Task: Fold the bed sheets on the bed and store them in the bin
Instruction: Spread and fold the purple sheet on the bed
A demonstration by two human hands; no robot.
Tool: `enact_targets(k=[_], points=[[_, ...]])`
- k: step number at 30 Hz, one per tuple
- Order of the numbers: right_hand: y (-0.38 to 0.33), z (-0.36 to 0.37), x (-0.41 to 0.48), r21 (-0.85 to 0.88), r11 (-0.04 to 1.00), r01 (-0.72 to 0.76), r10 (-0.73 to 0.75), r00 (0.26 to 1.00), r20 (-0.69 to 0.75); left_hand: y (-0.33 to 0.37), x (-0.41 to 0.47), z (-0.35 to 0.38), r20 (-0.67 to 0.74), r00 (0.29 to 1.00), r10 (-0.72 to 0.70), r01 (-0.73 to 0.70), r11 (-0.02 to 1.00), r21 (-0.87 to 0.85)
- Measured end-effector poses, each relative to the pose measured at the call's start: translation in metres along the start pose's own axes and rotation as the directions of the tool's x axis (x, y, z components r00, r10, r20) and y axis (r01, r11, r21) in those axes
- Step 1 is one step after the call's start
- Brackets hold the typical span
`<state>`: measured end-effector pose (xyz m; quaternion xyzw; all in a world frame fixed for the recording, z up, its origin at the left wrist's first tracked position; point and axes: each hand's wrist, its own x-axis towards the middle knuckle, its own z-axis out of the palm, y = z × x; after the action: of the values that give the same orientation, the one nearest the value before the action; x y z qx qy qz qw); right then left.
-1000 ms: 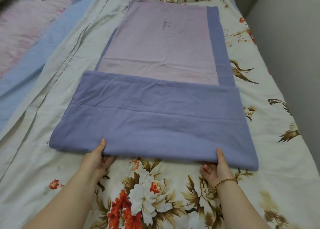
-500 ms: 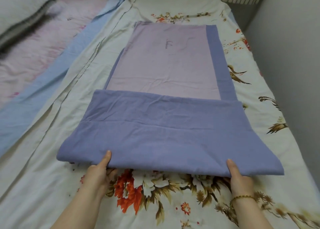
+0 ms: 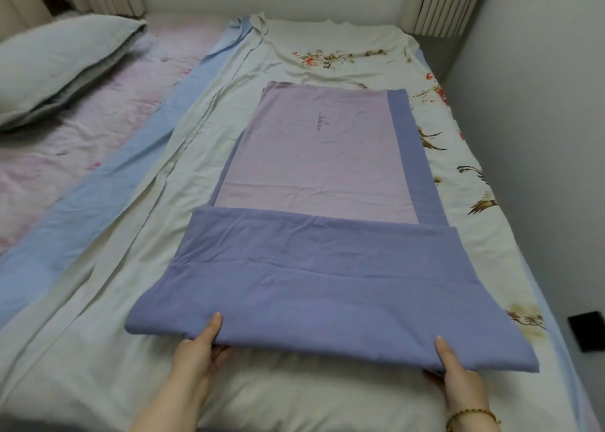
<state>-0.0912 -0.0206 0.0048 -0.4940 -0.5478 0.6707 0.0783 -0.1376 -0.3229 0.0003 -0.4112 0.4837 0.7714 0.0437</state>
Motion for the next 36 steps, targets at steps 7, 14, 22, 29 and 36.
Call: enact_targets(k=[7,14,22,29,36], points=[[0.008,-0.042,-0.045,-0.007,0.998,0.07,-0.07,0.998,-0.004,0.005,-0.051,-0.034,0.048,0.998,0.045,-0.047,0.998,0.039],[-0.023,-0.031,-0.055,0.068,0.971,0.229,-0.235,0.968,0.091,0.051,-0.061,-0.005,0.013,0.992,0.125,-0.126,0.983,0.135],[-0.081,-0.009,-0.034,-0.067,0.933,0.353,-0.341,0.929,0.145,0.091,-0.05,0.037,-0.05,0.919,0.39,-0.317,0.809,0.495],[-0.171,0.057,0.025,-0.275,0.932,0.238,-0.237,0.971,0.035,0.154,0.004,0.133,-0.036,0.871,0.491,-0.303,0.593,0.746],[-0.245,0.151,0.109,-0.363,0.888,0.282,-0.28,0.958,0.06,0.199,0.089,0.223,-0.114,0.874,0.473,-0.229,0.607,0.761]])
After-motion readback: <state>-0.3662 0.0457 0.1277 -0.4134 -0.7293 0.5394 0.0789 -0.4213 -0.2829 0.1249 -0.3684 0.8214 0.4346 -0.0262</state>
